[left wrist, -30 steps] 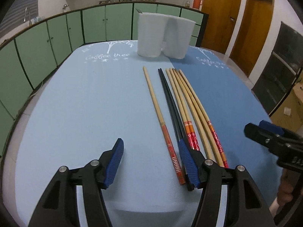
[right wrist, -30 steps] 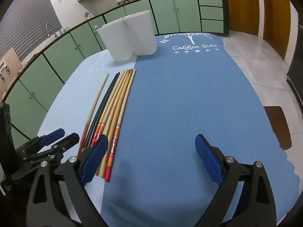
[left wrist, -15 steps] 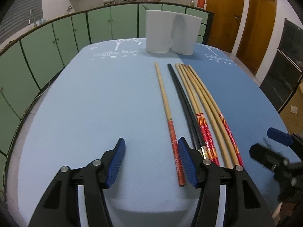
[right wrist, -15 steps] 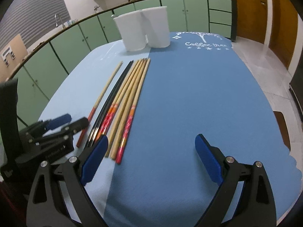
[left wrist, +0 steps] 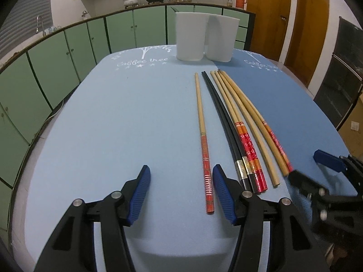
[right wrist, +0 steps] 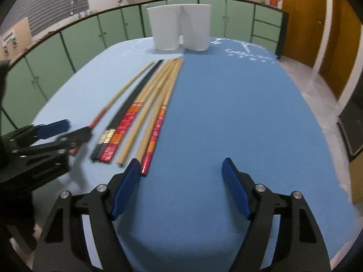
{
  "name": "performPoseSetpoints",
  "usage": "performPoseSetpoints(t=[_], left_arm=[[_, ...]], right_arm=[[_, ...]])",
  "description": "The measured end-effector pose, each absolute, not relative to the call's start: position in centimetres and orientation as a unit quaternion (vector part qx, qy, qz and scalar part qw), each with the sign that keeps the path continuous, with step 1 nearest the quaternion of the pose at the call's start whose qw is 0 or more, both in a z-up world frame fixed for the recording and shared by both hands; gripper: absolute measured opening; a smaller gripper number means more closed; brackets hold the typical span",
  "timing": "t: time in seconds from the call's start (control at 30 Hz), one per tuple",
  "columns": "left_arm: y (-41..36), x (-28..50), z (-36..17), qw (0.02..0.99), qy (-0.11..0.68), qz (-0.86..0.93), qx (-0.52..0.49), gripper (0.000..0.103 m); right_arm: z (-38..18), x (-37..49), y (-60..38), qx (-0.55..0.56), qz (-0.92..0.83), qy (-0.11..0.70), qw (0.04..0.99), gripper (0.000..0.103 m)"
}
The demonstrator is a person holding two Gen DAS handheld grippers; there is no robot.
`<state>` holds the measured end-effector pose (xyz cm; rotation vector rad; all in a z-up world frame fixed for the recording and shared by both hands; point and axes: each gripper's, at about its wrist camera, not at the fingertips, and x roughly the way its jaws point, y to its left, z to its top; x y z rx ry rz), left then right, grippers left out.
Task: Organize utensils
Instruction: 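Grasp a red-patterned chopstick with the right tool while the left tool grasps another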
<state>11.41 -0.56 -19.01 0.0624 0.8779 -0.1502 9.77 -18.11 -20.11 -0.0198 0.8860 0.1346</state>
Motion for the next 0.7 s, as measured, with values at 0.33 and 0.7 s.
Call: performPoseSetpoints(t=[0.33, 0.7], left_arm=[[-0.9, 10.6, -19.2, 0.903, 0.422, -0.075, 0.026, 0.055], [-2.0, 10.3, -19.2, 0.909, 0.409, -0.080, 0.020, 0.015]], right_arm=[[-20.1, 9.5, -17.8, -0.016, 0.091, 0.421, 0.902, 0.048], [-20.3, 9.6, -17.1, 0.000, 0.095, 0.407, 0.909, 0.006]])
